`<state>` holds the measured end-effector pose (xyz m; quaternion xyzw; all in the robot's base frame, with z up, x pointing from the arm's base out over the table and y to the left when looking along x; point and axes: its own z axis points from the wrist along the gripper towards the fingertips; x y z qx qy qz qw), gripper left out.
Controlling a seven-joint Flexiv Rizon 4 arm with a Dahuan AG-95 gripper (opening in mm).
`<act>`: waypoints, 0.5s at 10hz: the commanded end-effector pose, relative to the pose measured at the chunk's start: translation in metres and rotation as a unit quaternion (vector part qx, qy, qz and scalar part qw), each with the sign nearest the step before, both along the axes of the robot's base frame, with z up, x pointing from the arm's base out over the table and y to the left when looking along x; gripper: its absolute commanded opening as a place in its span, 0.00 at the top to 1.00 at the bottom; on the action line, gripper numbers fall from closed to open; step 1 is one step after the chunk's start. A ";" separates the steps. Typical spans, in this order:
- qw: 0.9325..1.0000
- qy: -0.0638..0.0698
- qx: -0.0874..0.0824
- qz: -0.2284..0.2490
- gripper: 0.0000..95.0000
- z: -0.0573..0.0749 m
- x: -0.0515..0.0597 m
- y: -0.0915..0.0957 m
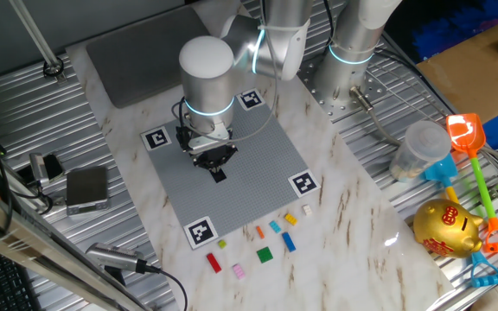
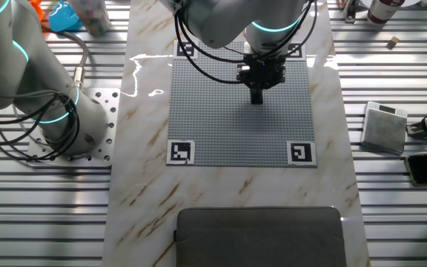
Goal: Build with small Lego blocks
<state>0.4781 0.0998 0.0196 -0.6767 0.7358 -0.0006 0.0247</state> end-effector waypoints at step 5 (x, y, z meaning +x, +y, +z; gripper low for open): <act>1.000 0.000 0.002 -0.003 1.00 -0.005 0.002 0.001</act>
